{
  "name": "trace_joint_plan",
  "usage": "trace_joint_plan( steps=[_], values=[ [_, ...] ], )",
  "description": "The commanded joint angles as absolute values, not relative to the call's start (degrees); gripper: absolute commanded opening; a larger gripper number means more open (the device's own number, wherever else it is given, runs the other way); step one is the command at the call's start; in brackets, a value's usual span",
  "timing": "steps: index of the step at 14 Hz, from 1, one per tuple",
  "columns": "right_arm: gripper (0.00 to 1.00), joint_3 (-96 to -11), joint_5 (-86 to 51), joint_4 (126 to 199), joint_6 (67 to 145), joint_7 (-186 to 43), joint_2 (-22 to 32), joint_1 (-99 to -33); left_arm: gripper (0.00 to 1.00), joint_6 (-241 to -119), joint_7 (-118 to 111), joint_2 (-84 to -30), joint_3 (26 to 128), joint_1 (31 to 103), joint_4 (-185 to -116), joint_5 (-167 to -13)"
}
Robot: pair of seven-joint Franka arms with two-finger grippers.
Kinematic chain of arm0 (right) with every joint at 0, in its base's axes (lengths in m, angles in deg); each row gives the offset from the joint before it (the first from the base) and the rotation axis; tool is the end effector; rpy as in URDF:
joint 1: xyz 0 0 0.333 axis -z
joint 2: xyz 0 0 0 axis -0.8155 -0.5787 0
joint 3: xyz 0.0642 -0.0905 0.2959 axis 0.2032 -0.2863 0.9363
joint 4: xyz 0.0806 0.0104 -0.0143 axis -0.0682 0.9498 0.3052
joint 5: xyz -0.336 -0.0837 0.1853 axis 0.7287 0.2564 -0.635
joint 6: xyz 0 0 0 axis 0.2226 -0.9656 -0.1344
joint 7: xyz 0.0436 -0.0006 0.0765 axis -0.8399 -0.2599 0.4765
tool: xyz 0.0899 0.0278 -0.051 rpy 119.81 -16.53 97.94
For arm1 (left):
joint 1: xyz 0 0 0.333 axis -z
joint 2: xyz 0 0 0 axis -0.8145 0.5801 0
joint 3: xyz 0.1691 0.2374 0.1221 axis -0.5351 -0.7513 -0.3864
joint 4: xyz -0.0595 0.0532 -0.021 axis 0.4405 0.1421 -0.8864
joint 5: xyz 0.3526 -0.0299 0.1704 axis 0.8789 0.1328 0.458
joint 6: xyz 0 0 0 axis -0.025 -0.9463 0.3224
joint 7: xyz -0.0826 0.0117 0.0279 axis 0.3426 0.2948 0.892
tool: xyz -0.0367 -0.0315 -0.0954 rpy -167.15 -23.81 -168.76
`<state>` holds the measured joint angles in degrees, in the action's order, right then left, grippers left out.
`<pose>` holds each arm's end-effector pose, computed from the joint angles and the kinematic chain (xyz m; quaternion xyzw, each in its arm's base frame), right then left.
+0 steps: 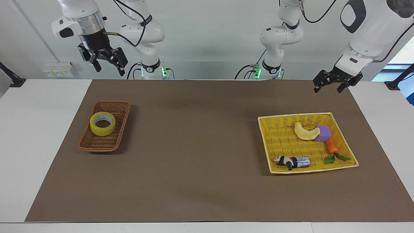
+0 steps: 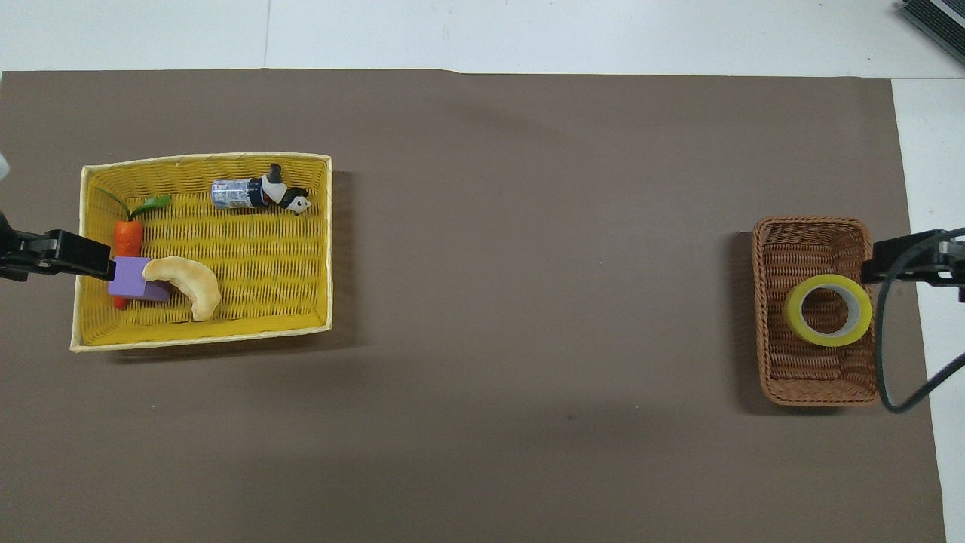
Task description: Move tape to another basket
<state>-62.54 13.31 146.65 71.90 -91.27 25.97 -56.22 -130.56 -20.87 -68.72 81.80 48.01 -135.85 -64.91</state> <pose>0.5113 -0.0064 0.6805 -0.9946 0.1039 -0.0038 0.0016 0.5429 -0.0143 0.6026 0.9990 -0.0299 -0.0322 0.0025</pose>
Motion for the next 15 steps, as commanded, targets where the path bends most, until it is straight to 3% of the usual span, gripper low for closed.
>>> trace_joint_plan(
  steps=[1,15],
  values=[
    [1.0,-62.06,14.13,146.21,70.71,-88.71,26.35,-54.99,1.0,-130.45,-21.11,-69.47,81.87,47.77,-135.88,-64.1],
    [1.0,-62.06,15.53,147.88,70.28,-84.49,27.15,-54.9,1.0,-130.45,-21.11,-69.47,81.87,47.77,-135.88,-64.19]
  ],
)
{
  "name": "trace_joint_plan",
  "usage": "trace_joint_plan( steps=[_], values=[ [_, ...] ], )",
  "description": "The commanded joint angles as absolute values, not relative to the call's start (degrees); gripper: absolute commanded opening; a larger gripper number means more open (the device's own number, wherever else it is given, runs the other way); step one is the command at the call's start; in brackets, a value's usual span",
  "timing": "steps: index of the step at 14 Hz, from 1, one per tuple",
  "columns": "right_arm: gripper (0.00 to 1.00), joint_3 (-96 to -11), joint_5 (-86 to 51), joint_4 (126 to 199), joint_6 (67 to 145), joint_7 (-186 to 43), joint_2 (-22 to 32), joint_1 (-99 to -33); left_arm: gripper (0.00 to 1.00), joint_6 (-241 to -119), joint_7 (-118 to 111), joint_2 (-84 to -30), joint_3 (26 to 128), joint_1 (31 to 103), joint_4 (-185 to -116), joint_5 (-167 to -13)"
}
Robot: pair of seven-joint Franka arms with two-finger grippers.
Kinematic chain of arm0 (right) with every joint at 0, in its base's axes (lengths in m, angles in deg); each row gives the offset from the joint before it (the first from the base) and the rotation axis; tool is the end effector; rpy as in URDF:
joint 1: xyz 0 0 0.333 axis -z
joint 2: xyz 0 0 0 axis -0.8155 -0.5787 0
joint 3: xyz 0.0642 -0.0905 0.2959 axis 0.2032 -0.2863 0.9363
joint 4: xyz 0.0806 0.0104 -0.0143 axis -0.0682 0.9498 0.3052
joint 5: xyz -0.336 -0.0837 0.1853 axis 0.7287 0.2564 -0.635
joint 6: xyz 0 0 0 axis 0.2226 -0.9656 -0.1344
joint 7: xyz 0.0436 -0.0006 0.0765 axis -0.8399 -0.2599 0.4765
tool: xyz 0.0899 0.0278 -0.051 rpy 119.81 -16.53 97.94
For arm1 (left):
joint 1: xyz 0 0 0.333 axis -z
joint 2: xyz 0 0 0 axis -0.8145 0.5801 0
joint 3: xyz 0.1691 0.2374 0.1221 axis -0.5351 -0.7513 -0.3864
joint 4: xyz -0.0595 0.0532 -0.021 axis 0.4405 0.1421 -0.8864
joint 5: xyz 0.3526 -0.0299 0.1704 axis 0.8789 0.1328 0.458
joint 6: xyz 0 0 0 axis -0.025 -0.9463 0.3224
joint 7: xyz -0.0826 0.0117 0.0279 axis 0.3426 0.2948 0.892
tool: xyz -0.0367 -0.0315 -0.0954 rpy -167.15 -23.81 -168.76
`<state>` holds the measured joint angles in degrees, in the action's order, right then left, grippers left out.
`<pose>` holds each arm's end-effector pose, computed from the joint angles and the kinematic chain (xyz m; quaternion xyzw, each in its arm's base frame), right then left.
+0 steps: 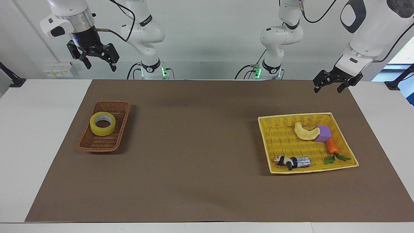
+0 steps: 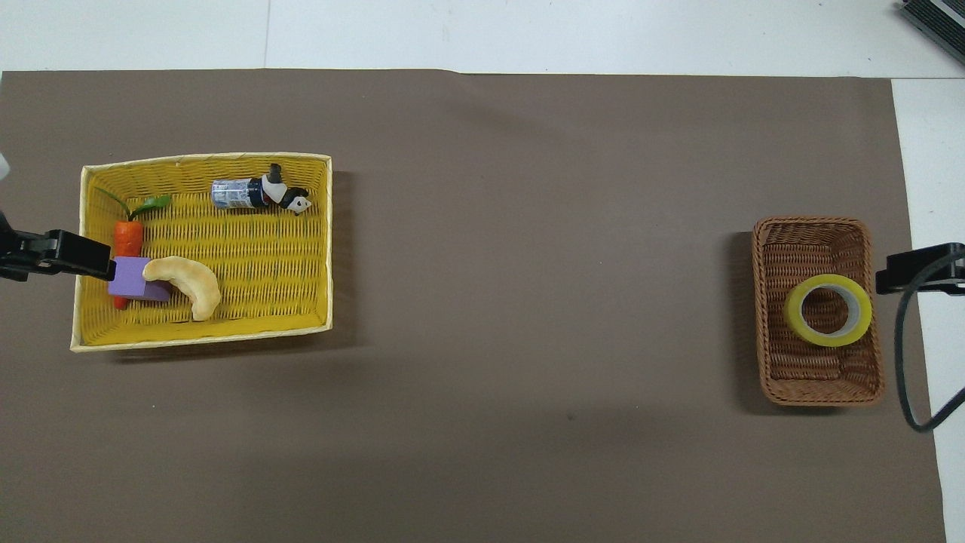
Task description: Move tape to another basket
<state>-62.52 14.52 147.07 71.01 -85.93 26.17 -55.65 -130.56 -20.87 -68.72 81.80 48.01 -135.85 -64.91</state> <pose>0.5084 -0.0137 0.6776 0.9979 -0.0636 -0.0054 0.0094 0.5429 -0.0143 0.6026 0.9990 -0.0299 -0.0322 0.0025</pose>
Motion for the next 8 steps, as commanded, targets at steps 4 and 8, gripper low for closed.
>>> trace_joint_plan(
  steps=[4,8],
  values=[
    [1.0,-61.97,14.84,147.97,70.62,-84.32,27.15,-54.81,1.0,-130.45,-21.11,-69.47,81.87,47.77,-135.88,-64.19],
    [1.0,-61.97,14.84,148.32,70.63,-82.13,27.5,-54.9,1.0,-130.45,-21.11,-69.38,81.87,47.77,-135.88,-64.1]
  ],
)
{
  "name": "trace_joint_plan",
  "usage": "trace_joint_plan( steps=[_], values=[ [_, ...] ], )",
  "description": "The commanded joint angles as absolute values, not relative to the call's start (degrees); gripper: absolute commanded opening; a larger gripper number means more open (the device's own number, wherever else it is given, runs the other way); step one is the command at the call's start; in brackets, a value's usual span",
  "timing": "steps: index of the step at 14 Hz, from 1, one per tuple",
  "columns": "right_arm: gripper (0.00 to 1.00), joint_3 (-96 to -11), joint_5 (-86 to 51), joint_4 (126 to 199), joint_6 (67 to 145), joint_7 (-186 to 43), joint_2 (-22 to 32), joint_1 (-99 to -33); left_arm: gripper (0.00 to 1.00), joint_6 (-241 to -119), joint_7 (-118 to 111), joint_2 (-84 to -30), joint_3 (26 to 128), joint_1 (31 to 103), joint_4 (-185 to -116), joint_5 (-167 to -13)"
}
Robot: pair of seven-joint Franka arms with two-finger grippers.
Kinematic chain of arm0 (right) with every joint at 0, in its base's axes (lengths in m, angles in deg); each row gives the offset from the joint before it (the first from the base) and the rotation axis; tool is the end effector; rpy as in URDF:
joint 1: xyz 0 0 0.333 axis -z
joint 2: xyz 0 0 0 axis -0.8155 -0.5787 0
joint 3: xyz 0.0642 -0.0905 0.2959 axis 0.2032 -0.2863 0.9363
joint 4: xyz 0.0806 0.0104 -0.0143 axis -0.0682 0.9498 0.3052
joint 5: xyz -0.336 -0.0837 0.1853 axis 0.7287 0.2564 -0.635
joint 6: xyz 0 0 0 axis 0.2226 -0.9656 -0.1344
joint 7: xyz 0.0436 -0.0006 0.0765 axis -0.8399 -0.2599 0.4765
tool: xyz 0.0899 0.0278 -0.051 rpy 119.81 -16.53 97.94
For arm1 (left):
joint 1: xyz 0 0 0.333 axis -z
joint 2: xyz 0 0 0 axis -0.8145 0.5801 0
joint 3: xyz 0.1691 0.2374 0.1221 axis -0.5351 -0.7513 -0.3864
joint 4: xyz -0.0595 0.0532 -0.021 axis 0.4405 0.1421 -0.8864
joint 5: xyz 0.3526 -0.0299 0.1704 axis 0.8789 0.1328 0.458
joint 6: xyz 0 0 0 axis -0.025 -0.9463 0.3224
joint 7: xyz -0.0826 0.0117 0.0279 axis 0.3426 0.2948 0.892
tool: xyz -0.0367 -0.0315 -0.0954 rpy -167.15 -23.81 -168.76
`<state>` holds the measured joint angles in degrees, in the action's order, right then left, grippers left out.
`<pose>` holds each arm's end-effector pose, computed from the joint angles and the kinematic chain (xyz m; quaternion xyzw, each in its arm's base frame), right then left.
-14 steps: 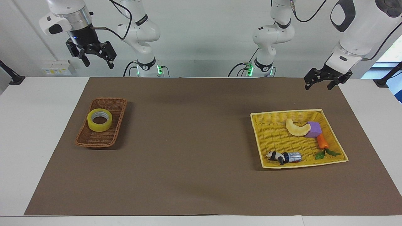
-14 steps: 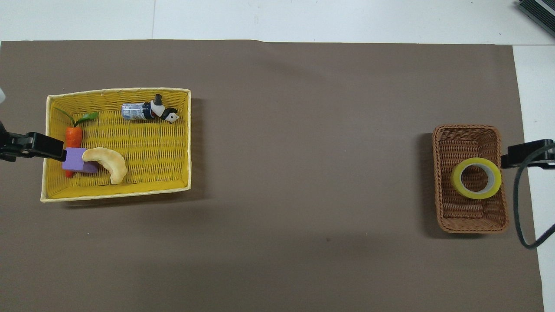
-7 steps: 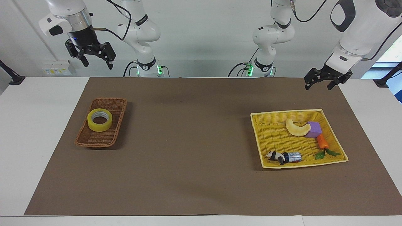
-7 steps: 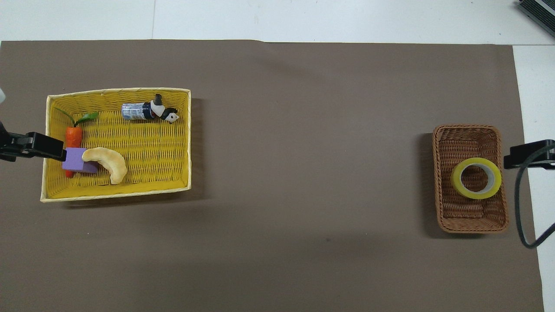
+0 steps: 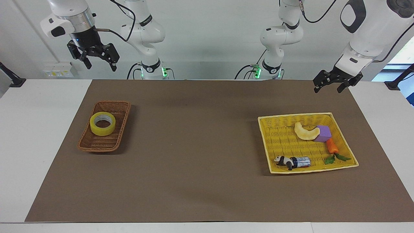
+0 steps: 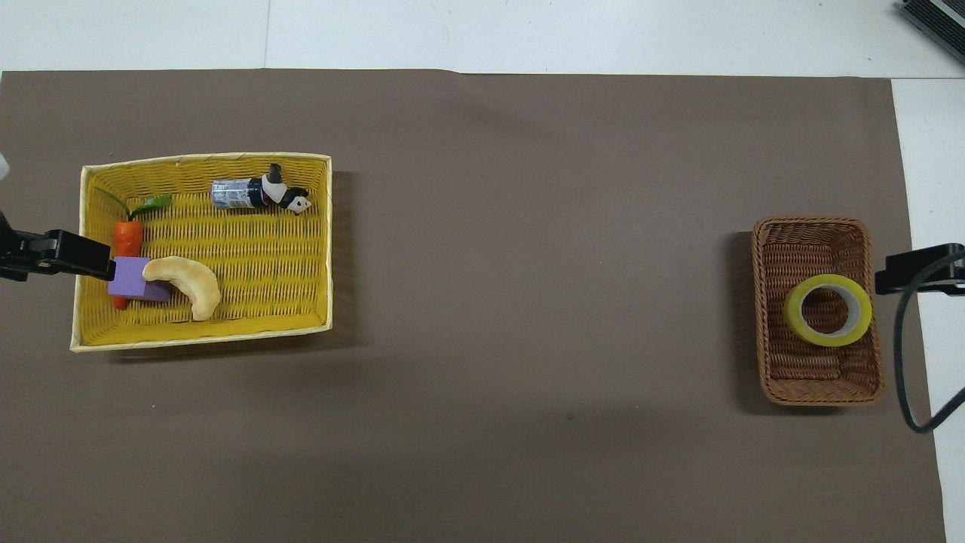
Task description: Move tape to another basket
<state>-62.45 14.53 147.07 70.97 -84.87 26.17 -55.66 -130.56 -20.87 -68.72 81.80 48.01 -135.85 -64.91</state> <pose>0.5084 -0.0130 0.6775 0.9985 -0.0537 -0.0058 0.0095 0.5429 -0.0143 0.6026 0.9990 -0.0299 -0.0322 0.0025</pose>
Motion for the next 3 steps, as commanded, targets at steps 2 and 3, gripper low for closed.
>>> trace_joint_plan(
  steps=[2,3],
  values=[
    [1.0,-61.88,14.83,148.32,70.63,-81.85,27.5,-54.99,1.0,-130.45,-21.11,-69.38,81.87,47.77,-135.88,-64.1],
    [1.0,-61.88,14.83,148.32,70.63,-81.76,27.5,-54.9,1.0,-130.45,-21.11,-69.47,81.87,47.77,-135.88,-64.19]
  ],
)
